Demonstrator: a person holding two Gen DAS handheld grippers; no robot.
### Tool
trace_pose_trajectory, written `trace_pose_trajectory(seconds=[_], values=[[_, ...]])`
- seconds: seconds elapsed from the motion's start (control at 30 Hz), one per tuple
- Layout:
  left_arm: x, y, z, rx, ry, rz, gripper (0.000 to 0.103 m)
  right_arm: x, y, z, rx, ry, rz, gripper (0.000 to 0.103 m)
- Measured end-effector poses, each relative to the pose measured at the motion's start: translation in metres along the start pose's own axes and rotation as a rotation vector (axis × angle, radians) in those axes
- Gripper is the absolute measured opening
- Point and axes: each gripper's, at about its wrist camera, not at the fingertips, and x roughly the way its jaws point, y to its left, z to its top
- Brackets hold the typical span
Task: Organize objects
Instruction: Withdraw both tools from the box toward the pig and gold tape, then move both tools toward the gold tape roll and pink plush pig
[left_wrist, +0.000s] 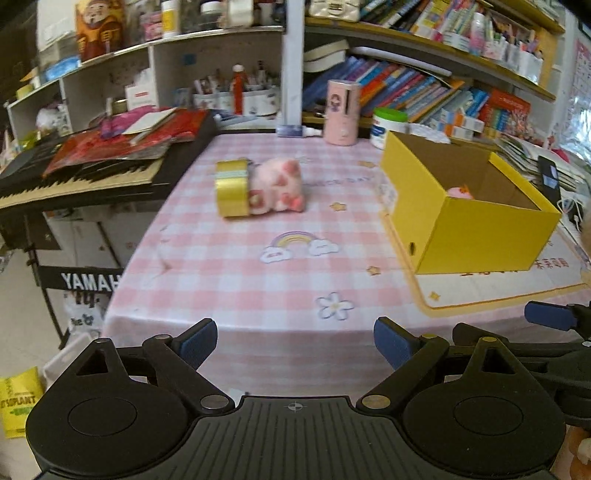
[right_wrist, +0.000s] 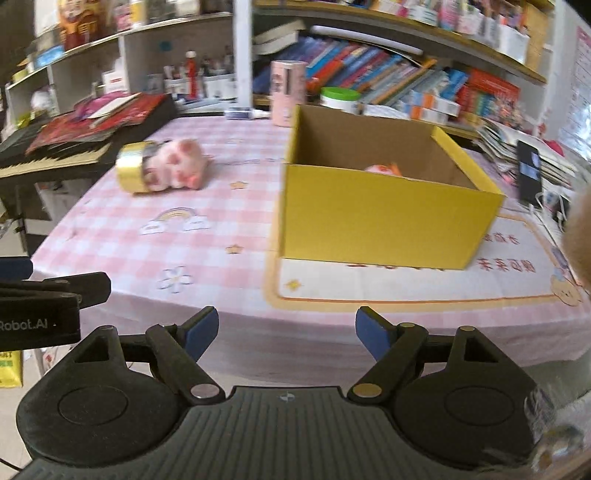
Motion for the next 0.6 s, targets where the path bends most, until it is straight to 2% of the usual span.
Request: trace_pose_trajectory(seconds=[0.3, 0.6], values=[[-0.011, 0.032, -0.003, -0.033, -0.025, 0.029, 0.094, -0.006, 0.039, 0.004, -0.048, -0.031, 0.035, 0.082], [0.003, 0.052, 0.003, -0.083, -0.021, 0.022, 0.094, 0.005, 0.058, 0.016, -0.076, -0.035, 0.05, 0.082]])
